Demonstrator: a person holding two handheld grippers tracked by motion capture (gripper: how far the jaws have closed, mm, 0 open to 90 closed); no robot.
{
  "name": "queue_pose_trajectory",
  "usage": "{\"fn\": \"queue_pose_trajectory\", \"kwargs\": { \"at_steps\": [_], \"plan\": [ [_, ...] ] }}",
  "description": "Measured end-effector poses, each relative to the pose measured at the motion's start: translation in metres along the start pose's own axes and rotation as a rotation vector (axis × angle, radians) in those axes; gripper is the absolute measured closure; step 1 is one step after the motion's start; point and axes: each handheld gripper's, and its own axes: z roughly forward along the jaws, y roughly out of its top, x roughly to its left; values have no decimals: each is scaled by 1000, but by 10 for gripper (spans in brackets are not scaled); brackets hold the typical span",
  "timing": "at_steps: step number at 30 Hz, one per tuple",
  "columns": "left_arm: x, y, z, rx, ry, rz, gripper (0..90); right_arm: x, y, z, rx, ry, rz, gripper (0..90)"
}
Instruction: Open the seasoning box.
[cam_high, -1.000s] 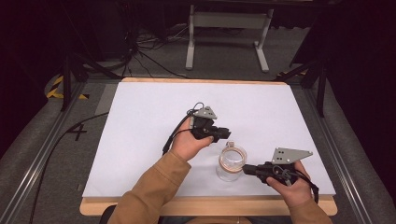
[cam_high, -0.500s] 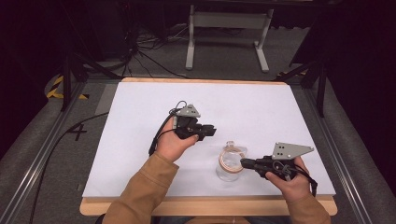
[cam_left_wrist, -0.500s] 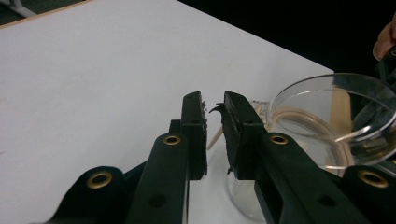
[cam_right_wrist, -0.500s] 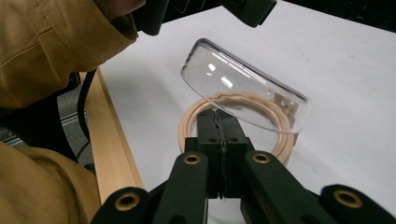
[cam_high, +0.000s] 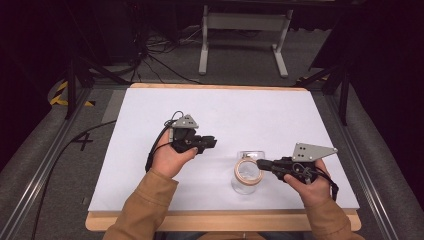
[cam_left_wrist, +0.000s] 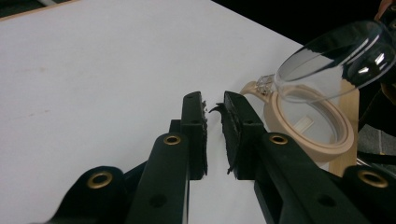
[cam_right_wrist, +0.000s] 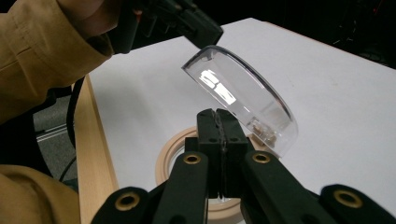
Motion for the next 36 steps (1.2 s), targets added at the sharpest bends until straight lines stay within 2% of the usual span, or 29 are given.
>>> {"fn": "queue_pose_trajectory", "kwargs": {
  "at_steps": [12, 24, 31, 34, 36],
  "plan": [
    [3, -14, -20, 5, 51, -25, 783, -19, 4, 8, -28, -17, 13, 900],
    [3, -25, -38, 4, 89, -51, 775, -36, 4, 18, -21, -69, 23, 900],
    [3, -25, -41, 8, 93, -55, 769, -34, 8, 18, -28, -50, 19, 900],
    [3, -24, -38, 0, 90, -44, 726, -31, 10, 15, -33, -48, 8, 900],
    [2, -23, -37, 3, 100, -18, 635, -30, 11, 11, -33, -50, 2, 900]
  ]
}}
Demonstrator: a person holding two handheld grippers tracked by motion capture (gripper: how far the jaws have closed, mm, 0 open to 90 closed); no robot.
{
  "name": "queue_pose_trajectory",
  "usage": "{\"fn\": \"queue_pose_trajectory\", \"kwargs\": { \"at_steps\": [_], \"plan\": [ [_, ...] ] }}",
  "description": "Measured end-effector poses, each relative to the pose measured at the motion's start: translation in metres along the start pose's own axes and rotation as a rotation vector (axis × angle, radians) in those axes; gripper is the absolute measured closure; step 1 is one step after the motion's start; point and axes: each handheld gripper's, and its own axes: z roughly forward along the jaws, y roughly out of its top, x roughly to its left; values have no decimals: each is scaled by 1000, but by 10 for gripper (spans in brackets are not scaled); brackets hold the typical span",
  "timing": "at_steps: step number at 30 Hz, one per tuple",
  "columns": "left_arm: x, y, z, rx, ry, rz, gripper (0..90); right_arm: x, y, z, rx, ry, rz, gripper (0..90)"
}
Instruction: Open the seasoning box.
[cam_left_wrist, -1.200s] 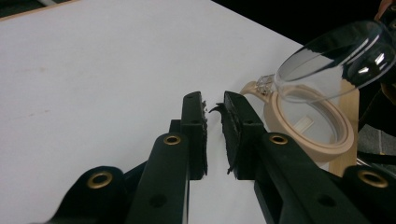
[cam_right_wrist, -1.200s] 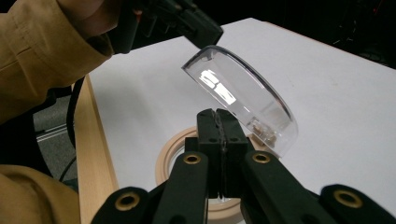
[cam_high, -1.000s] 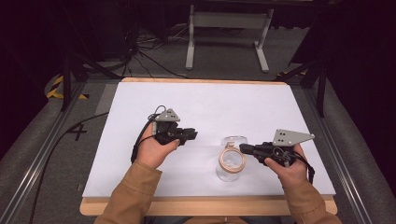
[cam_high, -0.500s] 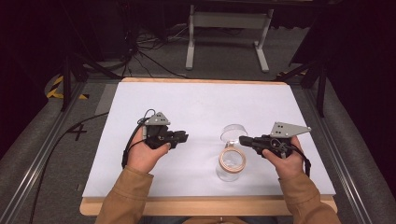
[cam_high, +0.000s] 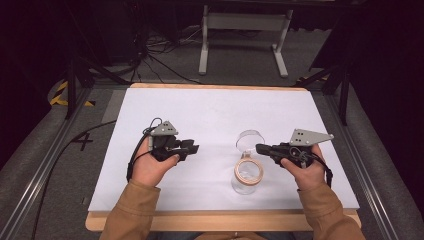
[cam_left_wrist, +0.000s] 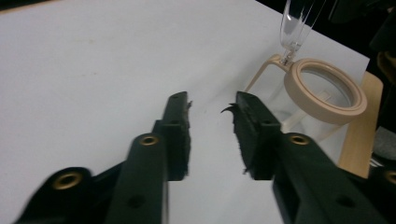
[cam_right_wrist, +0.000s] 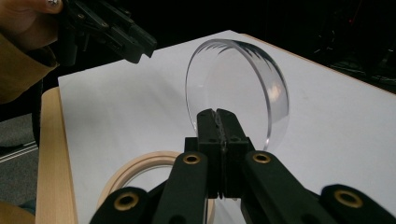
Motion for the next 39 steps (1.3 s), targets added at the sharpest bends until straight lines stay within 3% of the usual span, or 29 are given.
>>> {"fn": "queue_pose_trajectory", "kwargs": {
  "at_steps": [7, 11, 13, 19, 25, 27, 31, 39],
  "plan": [
    [-4, 1, 0, 10, -37, 39, 554, -3, 5, -15, 6, -18, 8, 856],
    [-4, 2, -4, 27, -33, 43, 543, -7, 5, -24, 12, -38, 8, 826],
    [-2, 2, -4, 19, -18, 41, 526, -9, 5, -29, 11, -57, 11, 806],
    [6, -2, -5, 61, 31, 34, 487, -25, 0, -45, 56, -142, 24, 698],
    [15, -5, -6, 76, 45, -9, 459, -41, -10, -55, 116, -220, 75, 616],
    [19, -6, -5, 74, 39, -32, 455, -48, -16, -58, 139, -246, 98, 601],
    [26, -9, -4, 95, 73, -33, 448, -58, -26, -61, 168, -279, 131, 580],
    [42, -18, 5, 163, 113, -60, 439, -76, -49, -61, 246, -330, 189, 580]
  ]
}}
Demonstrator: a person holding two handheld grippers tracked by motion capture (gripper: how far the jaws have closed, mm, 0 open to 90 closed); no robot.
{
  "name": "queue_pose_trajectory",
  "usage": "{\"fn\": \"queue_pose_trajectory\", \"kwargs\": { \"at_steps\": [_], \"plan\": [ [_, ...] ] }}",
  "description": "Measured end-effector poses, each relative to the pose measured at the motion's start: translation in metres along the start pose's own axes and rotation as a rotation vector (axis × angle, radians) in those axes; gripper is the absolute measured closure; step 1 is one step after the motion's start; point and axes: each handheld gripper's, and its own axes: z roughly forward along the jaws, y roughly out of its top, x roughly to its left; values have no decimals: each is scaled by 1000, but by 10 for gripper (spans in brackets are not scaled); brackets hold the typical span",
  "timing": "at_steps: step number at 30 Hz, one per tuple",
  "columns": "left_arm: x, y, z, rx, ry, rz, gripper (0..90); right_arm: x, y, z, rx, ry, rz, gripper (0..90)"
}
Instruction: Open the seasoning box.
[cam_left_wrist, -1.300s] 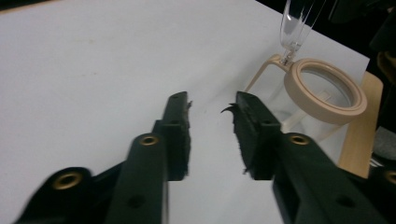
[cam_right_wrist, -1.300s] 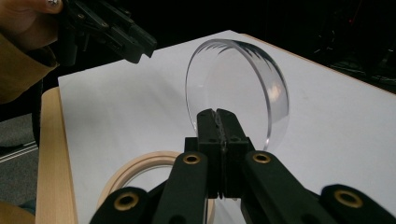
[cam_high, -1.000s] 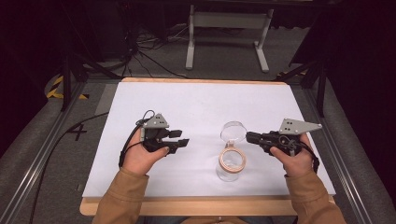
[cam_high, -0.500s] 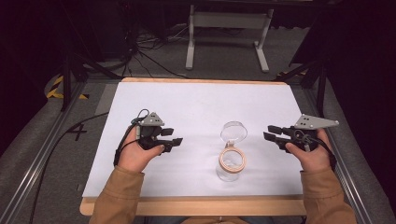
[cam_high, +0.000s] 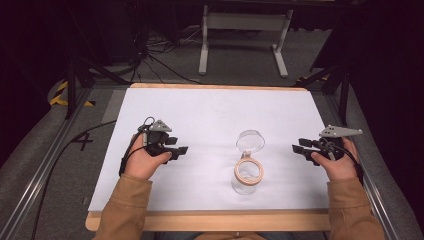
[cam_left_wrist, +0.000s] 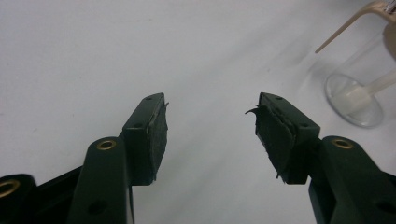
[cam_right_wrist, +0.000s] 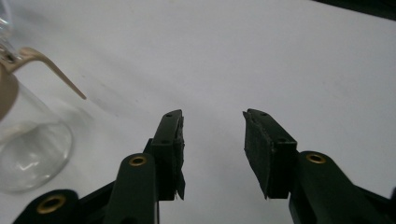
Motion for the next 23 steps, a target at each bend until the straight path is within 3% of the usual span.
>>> {"fn": "queue_pose_trajectory", "kwargs": {
  "at_steps": [6, 18, 23],
  "plan": [
    [4, -2, 5, 22, 10, -11, 435, -9, -12, 12, 50, -30, 12, 579],
    [6, -3, 8, 37, 11, -16, 430, -15, -30, 36, 138, -29, 18, 565],
    [4, -2, 9, 33, 3, -22, 429, -12, -29, 38, 134, -18, 10, 551]
  ]
}}
